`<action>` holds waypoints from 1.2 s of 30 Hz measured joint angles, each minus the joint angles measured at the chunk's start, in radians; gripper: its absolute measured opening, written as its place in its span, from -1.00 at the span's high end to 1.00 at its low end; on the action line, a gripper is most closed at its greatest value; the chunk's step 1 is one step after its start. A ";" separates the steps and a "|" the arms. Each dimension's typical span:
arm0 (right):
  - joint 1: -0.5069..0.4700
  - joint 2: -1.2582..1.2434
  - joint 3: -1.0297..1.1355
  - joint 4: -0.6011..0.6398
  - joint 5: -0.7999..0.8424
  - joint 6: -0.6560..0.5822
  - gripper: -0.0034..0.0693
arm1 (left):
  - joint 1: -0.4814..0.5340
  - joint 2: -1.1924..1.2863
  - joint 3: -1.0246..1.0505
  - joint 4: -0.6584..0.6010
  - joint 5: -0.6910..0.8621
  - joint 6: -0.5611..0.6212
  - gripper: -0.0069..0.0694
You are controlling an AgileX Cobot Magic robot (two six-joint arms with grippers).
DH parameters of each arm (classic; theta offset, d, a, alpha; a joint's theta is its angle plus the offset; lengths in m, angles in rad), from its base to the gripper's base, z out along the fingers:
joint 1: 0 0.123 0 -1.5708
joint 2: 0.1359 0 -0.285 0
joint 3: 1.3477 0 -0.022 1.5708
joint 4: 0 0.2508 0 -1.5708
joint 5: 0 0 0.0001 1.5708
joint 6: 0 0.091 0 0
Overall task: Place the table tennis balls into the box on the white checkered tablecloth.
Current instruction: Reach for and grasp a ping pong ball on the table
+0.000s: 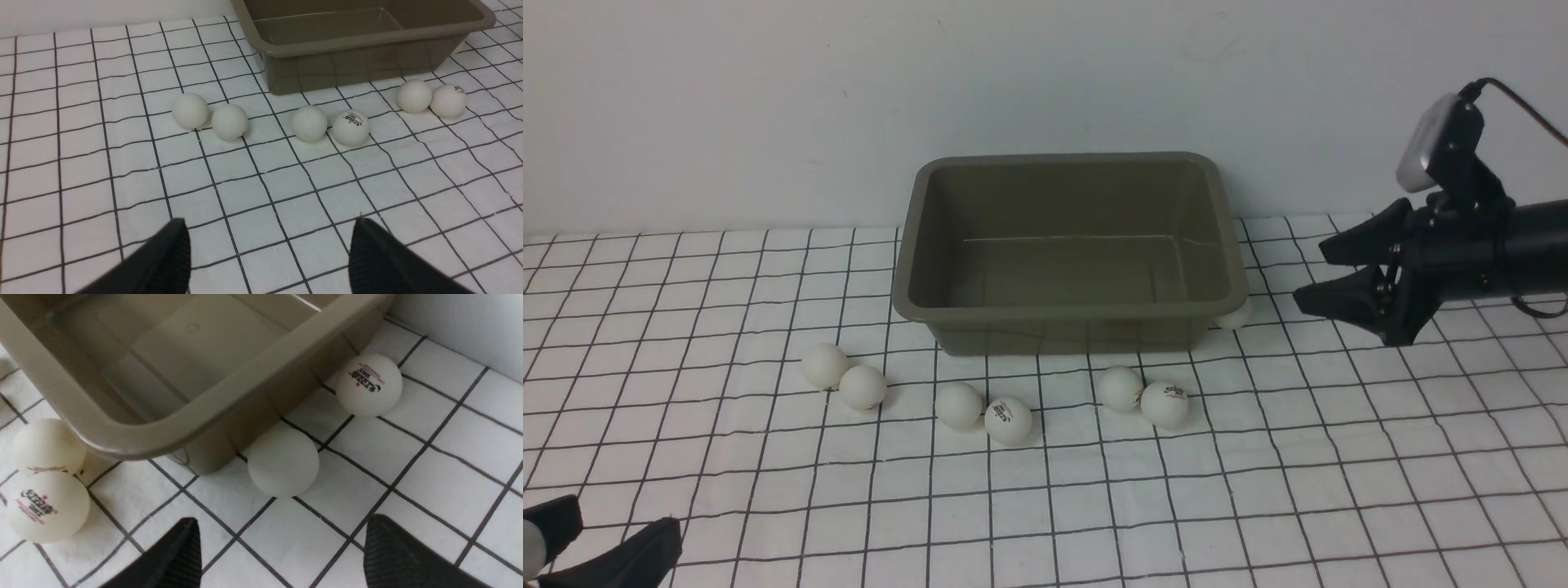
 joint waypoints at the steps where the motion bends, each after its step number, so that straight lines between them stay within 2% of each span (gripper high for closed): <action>1: 0.000 0.023 -0.008 0.000 -0.001 -0.001 -0.42 | 0.000 0.000 0.000 0.000 0.000 0.000 -0.42; 5: 0.000 0.076 -0.050 0.000 -0.001 -0.019 -0.42 | 0.000 0.000 0.000 0.000 0.009 0.000 -0.42; 11: 0.000 0.099 -0.075 0.000 0.000 -0.161 -0.42 | 0.000 0.000 0.000 0.000 0.023 0.000 -0.42; 22: 0.056 0.126 -0.081 0.004 -0.015 -0.197 -0.42 | 0.000 0.000 0.000 0.000 0.025 0.000 -0.42; 31: 0.137 0.131 -0.081 0.017 -0.153 -0.210 -0.42 | 0.000 0.000 0.000 0.000 0.025 0.000 -0.42; 36: 0.149 0.132 -0.081 0.043 -0.180 -0.218 -0.42 | 0.000 0.000 0.000 0.000 0.026 0.000 -0.42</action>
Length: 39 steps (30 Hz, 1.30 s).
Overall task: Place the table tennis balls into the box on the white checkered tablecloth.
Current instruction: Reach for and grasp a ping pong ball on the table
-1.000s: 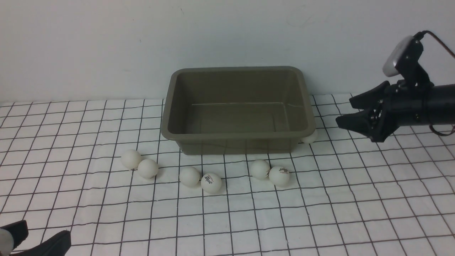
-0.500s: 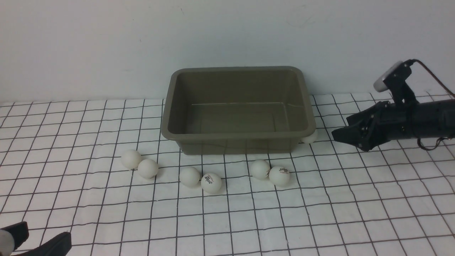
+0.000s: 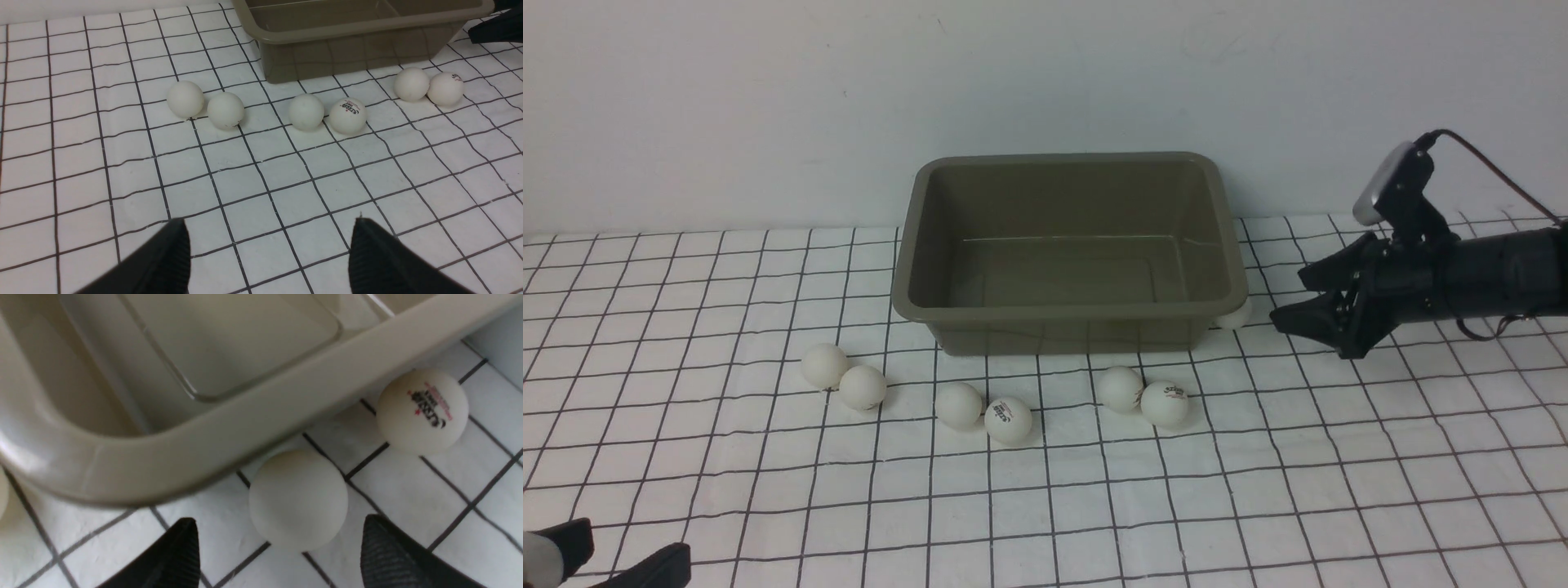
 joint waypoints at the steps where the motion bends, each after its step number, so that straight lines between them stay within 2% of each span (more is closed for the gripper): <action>1: 0.002 0.000 0.000 0.015 -0.001 -0.010 -0.42 | 0.000 0.000 0.000 -0.001 0.000 0.000 -0.42; 11: 0.009 0.021 0.000 0.119 -0.021 -0.074 -0.42 | 0.000 0.000 0.000 -0.002 0.000 0.000 -0.42; 30: 0.009 0.088 -0.013 0.177 -0.013 -0.123 -0.42 | 0.000 0.000 0.000 -0.002 0.000 0.000 -0.42; 39: 0.009 0.088 -0.020 0.221 0.002 -0.125 -0.34 | 0.000 0.000 0.000 -0.002 0.000 0.000 -0.42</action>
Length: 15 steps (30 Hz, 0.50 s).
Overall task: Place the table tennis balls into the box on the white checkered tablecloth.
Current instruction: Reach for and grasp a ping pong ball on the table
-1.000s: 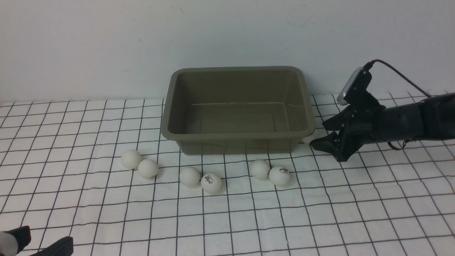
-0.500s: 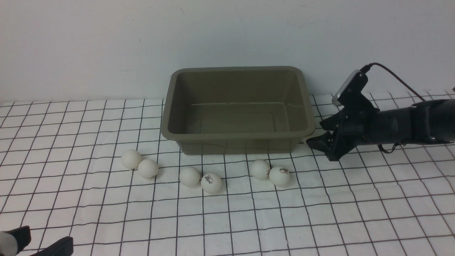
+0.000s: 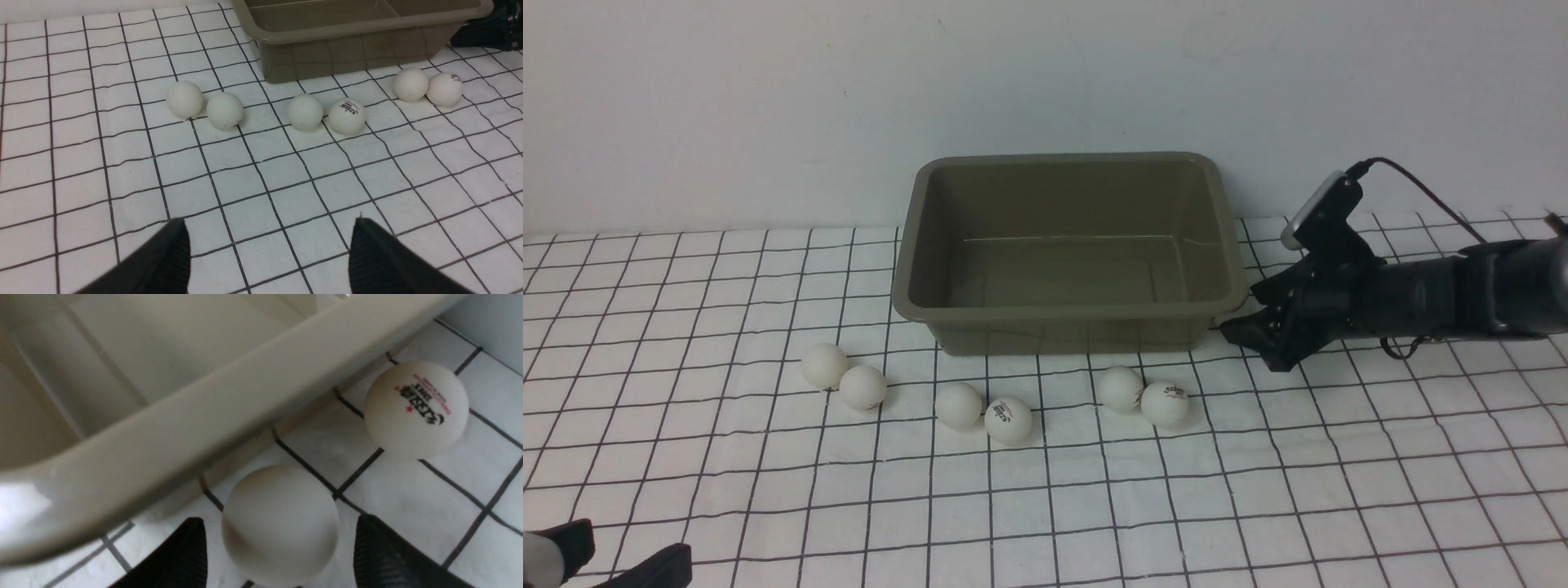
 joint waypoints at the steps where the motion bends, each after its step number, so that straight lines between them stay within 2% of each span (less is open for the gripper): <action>1: 0.000 0.000 0.000 0.004 0.003 0.000 -0.33 | 0.000 0.000 0.000 0.000 0.000 0.000 -0.42; 15: 0.000 0.000 0.000 0.019 0.021 -0.001 -0.19 | 0.000 0.000 0.000 0.000 0.000 0.000 -0.42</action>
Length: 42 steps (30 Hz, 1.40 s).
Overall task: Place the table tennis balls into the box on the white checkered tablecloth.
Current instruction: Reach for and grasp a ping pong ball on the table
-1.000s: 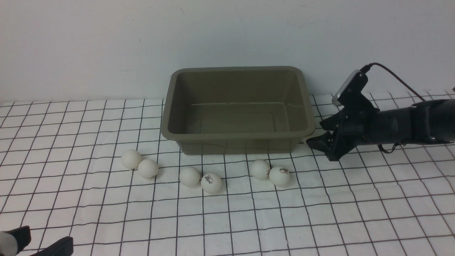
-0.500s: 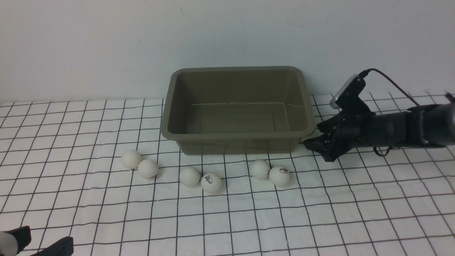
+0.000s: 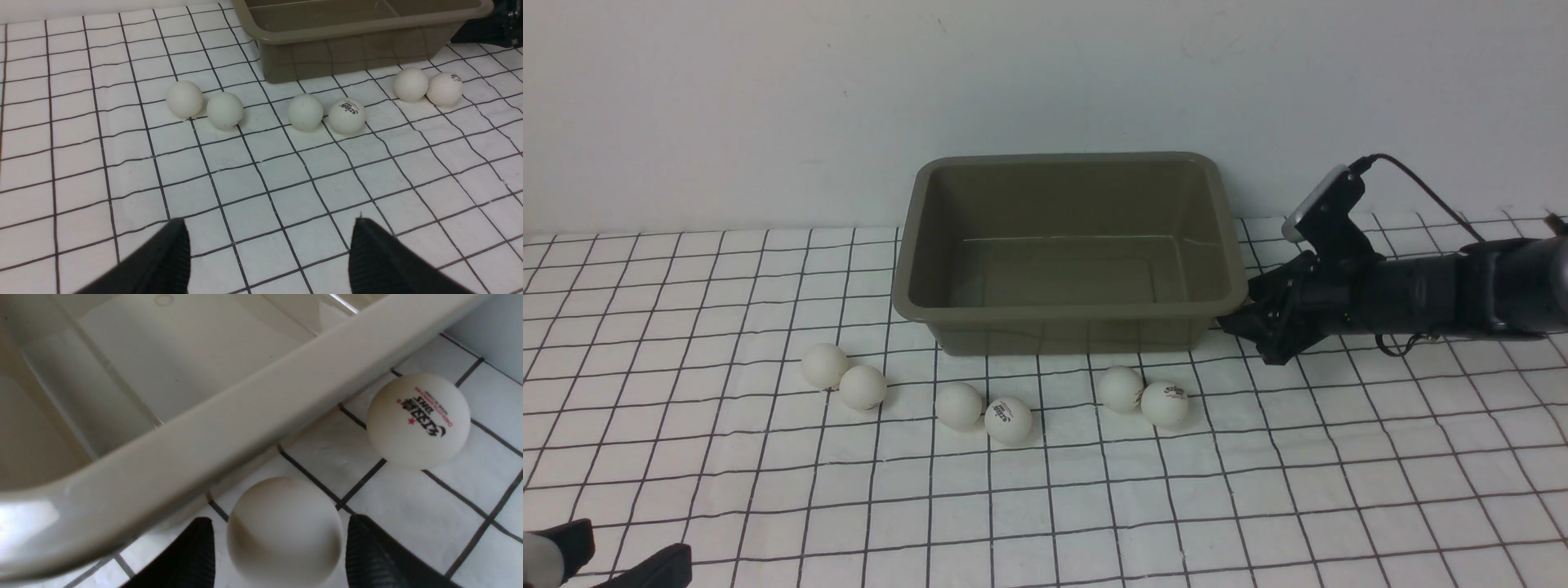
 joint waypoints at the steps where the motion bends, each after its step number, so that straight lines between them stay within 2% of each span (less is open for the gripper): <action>1: 0.000 0.000 0.000 0.000 0.000 0.000 -0.19 | 0.000 0.000 0.000 0.000 0.000 0.000 -0.42; 30: 0.000 0.020 -0.009 0.003 0.001 0.021 -0.19 | 0.000 0.000 0.000 0.000 0.000 0.000 -0.42; 37: 0.000 0.020 -0.009 0.007 0.001 0.021 -0.01 | 0.000 0.000 0.000 0.000 0.000 0.000 -0.42; 42: 0.000 0.020 -0.009 0.009 0.001 0.022 -0.01 | 0.000 0.000 0.000 0.000 0.000 0.000 -0.42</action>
